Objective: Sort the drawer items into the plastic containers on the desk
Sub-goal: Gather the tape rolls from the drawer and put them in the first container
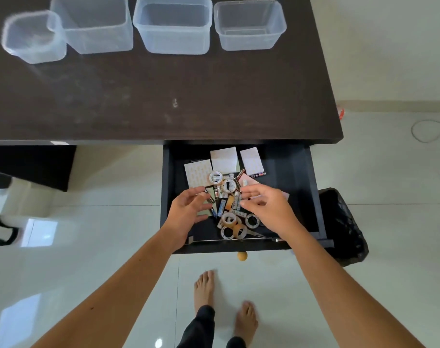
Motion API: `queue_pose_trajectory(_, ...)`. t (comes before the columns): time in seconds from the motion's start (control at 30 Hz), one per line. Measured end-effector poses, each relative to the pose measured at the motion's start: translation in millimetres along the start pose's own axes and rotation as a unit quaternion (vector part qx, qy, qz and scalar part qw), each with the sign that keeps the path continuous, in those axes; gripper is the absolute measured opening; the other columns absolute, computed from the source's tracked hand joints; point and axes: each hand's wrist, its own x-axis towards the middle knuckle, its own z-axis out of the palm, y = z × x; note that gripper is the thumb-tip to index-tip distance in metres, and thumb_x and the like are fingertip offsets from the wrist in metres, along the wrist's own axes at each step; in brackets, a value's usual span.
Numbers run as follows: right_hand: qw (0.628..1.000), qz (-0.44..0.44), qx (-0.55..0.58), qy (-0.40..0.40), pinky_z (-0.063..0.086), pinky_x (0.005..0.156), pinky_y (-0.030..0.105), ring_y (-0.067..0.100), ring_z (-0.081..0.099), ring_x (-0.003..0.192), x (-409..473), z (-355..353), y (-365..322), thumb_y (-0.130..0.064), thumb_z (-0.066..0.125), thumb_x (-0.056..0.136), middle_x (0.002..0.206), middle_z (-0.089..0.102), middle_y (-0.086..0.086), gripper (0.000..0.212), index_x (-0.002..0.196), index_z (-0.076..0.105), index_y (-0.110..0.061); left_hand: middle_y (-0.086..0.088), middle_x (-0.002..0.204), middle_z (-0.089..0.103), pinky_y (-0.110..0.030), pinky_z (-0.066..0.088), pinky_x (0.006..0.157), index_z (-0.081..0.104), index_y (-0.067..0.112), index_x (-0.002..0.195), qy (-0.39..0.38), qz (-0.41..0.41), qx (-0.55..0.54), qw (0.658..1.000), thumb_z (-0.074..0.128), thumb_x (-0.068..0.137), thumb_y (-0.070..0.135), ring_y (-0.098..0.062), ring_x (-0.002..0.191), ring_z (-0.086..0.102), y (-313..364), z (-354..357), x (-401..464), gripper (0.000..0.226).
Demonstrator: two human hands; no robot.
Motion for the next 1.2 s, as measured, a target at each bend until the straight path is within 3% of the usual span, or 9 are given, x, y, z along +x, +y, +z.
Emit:
queue_pose_trajectory(0.13, 0.995, -0.048, -0.084, -0.024, 0.062, 0.086, 0.025, 0.008, 0.071, 0.087, 15.8, 16.2, 2.5, -0.009, 0.08, 0.091, 0.104, 0.073, -0.008, 0.04, 0.121, 0.076, -0.036, -0.005, 0.127, 0.073, -0.044, 0.061, 0.098, 0.064, 0.018, 0.134, 0.0, 0.002, -0.004, 1.0, 0.065, 0.103, 0.025, -0.02, 0.113, 0.074, -2.4, -2.6, 3.1, 0.032)
queue_pose_trajectory(0.27, 0.982, -0.092, -0.156, -0.049, 0.053, 0.077, 0.017, 0.008, 0.062, 0.082, 28.6, 26.3, 5.0, 0.0, 0.075, 0.092, 0.101, 0.061, -0.005, 0.046, 0.125, 0.076, -0.033, -0.005, 0.128, 0.073, -0.046, 0.06, 0.1, 0.064, 0.02, 0.132, -0.012, -0.01, -0.002, 1.0, 0.064, 0.104, 0.024, -0.021, 0.114, 0.074, -5.2, -4.1, 6.5, 0.028)
queue_pose_trajectory(0.33, 0.976, -0.102, -0.186, -0.055, 0.048, 0.076, 0.013, 0.004, 0.057, 0.08, 31.7, 29.6, 7.8, -0.001, 0.076, 0.092, 0.097, 0.052, -0.011, 0.042, 0.123, 0.077, -0.028, -0.005, 0.128, 0.073, -0.047, 0.06, 0.1, 0.064, 0.021, 0.131, -0.013, -0.014, -0.002, 1.0, 0.063, 0.105, 0.023, -0.021, 0.114, 0.073, -6.8, -4.6, 8.2, 0.026)
queue_pose_trajectory(0.4, 0.972, -0.104, -0.203, -0.054, 0.051, 0.079, 0.019, 0.004, 0.055, 0.08, 33.9, 31.1, 10.7, -0.008, 0.079, 0.093, 0.096, 0.048, -0.015, 0.03, 0.118, 0.079, -0.025, -0.005, 0.127, 0.073, -0.047, 0.06, 0.1, 0.065, 0.021, 0.13, -0.013, -0.015, -0.007, 1.0, 0.064, 0.104, 0.022, -0.022, 0.114, 0.074, -7.3, -5.3, 10.2, 0.026)
queue_pose_trajectory(0.53, 0.984, -0.111, -0.138, -0.022, 0.056, 0.08, 0.024, 0.01, 0.062, 0.083, 32.0, 28.7, 8.9, -0.024, 0.082, 0.091, 0.103, 0.06, -0.011, 0.015, 0.106, 0.081, -0.026, -0.007, 0.127, 0.073, -0.046, 0.06, 0.102, 0.065, 0.017, 0.132, -0.032, -0.004, -0.002, 0.999, 0.068, 0.102, 0.022, -0.022, 0.113, 0.075, -8.5, -5.6, 11.6, 0.03)
queue_pose_trajectory(0.67, 0.996, -0.071, -0.046, -0.027, 0.061, 0.086, 0.024, 0.008, 0.072, 0.09, 28.8, 24.7, 0.8, -0.024, 0.083, 0.09, 0.099, 0.075, -0.01, 0.021, 0.11, 0.081, -0.022, -0.01, 0.123, 0.076, -0.039, 0.061, 0.099, 0.069, 0.013, 0.13, -0.062, 0.012, 0.018, 0.998, 0.073, 0.098, 0.015, -0.023, 0.115, 0.074, -8.5, -2.6, 12.7, 0.033)
queue_pose_trajectory(0.87, 0.999, -0.027, 0.038, -0.028, 0.065, 0.087, 0.036, 0.016, 0.077, 0.091, 28.9, 25.5, 3.1, -0.023, 0.084, 0.09, 0.1, 0.079, 0.001, 0.019, 0.107, 0.078, -0.018, -0.014, 0.113, 0.08, -0.038, 0.062, 0.098, 0.075, 0.006, 0.122, -0.1, 0.027, 0.003, 0.995, 0.073, 0.097, 0.016, -0.027, 0.111, 0.077, -10.5, -2.1, 14.8, 0.026)
queue_pose_trajectory(1.07, 0.997, -0.024, 0.066, -0.032, 0.065, 0.083, 0.032, 0.016, 0.078, 0.085, 28.7, 24.5, -2.7, -0.028, 0.084, 0.09, 0.097, 0.079, -0.001, 0.017, 0.105, 0.079, -0.022, -0.017, 0.11, 0.08, -0.041, 0.063, 0.097, 0.073, 0.001, 0.118, -0.087, 0.032, -0.008, 0.996, 0.078, 0.093, 0.012, -0.033, 0.106, 0.078, -11.7, -2.1, 17.6, 0.028)
queue_pose_trajectory(1.2, 0.993, -0.075, -0.056, 0.065, 0.061, 0.084, 0.027, 0.011, 0.073, 0.086, 43.7, 21.8, 2.5, -0.029, 0.08, 0.093, 0.095, 0.075, -0.007, 0.028, 0.121, 0.077, -0.026, -0.017, 0.111, 0.08, -0.032, 0.063, 0.093, 0.073, 0.002, 0.116, -0.054, 0.031, -0.019, 0.998, 0.076, 0.094, 0.01, -0.029, 0.109, 0.077, -12.4, -3.7, 18.6, 0.024)
